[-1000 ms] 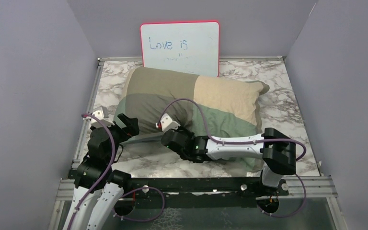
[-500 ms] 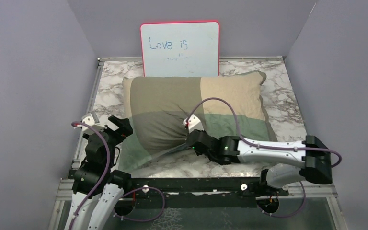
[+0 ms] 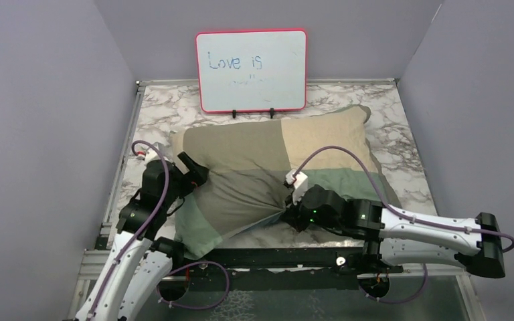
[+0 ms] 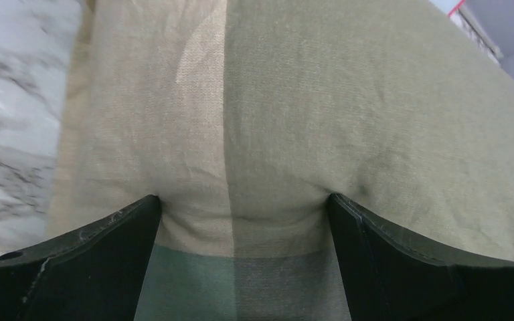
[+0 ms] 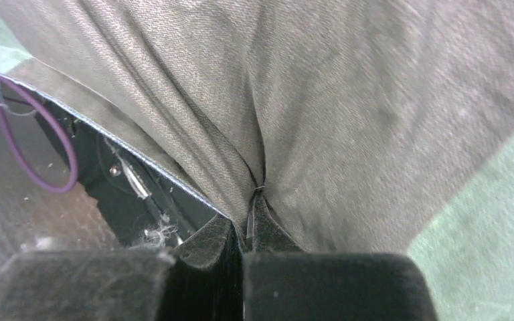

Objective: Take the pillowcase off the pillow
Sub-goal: Adjust the pillow at the center of the board.

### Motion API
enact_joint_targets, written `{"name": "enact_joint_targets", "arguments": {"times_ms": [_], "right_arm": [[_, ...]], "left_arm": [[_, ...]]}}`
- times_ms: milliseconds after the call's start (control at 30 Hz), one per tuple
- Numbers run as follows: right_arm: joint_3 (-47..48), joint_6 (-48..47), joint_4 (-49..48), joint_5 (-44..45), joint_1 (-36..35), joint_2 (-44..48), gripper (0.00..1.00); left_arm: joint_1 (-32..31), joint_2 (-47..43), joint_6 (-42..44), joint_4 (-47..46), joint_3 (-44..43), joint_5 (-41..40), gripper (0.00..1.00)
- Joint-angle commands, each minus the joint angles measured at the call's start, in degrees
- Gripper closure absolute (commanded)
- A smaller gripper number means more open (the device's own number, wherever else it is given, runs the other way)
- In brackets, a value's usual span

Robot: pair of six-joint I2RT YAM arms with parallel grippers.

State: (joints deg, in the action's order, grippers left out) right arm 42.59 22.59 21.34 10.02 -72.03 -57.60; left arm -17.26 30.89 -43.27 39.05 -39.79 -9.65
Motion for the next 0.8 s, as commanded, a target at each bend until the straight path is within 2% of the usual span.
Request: {"name": "enact_joint_targets", "arguments": {"times_ms": [0,33,133,167,200,267,333,433,533,633,667,733,767], "right_arm": [[-4.7,9.2,2.5,-5.2,-0.7,10.1,0.99],[-5.0,10.3,3.9,-5.4,-0.7,11.8,0.97],[-0.8,13.3,10.9,-4.0,-0.7,13.6,0.53],[1.8,13.2,13.0,-4.0,-0.7,13.4,0.44],[4.7,12.5,15.0,-4.0,-0.7,13.0,0.37],[11.2,9.8,17.3,-5.8,-0.7,11.4,0.3],[17.5,6.8,17.4,-7.6,-0.7,9.7,0.29],[23.0,4.1,14.9,-5.5,-0.7,5.5,0.23],[27.4,4.5,16.8,4.0,-0.7,-2.9,0.21],[28.9,10.4,21.0,17.3,-0.7,-13.0,0.18],[28.4,12.8,22.3,20.3,-0.7,-15.5,0.18],[26.4,19.3,24.9,22.6,-0.7,-19.3,0.2],[24.2,21.5,24.5,21.6,-0.7,-20.2,0.23]], "left_arm": [[-0.1,3.5,-9.0,-7.9,7.9,18.1,0.11],[-0.1,3.1,-10.3,-11.7,10.1,21.2,0.21],[-0.1,1.0,-14.0,-20.0,14.5,27.9,0.83],[-0.1,0.1,-15.0,-21.1,14.8,29.0,0.99],[-0.1,-0.6,-15.2,-21.2,14.8,29.8,1.0],[-0.1,-2.2,-14.5,-20.0,14.3,31.9,1.0],[-0.1,-3.6,-13.8,-17.5,13.5,34.1,1.0],[-0.1,-5.3,-13.8,-15.7,13.4,38.5,1.0],[-0.1,-5.6,-12.6,-14.8,12.6,42.1,1.0],[-0.1,-4.1,-8.0,-10.0,8.4,42.4,1.0],[-0.1,-3.6,-5.7,-7.0,6.1,40.4,0.91],[-0.1,-2.1,-1.0,-0.7,0.5,34.9,0.52],[-0.1,-1.2,1.2,2.0,-2.4,31.8,0.35]]}}
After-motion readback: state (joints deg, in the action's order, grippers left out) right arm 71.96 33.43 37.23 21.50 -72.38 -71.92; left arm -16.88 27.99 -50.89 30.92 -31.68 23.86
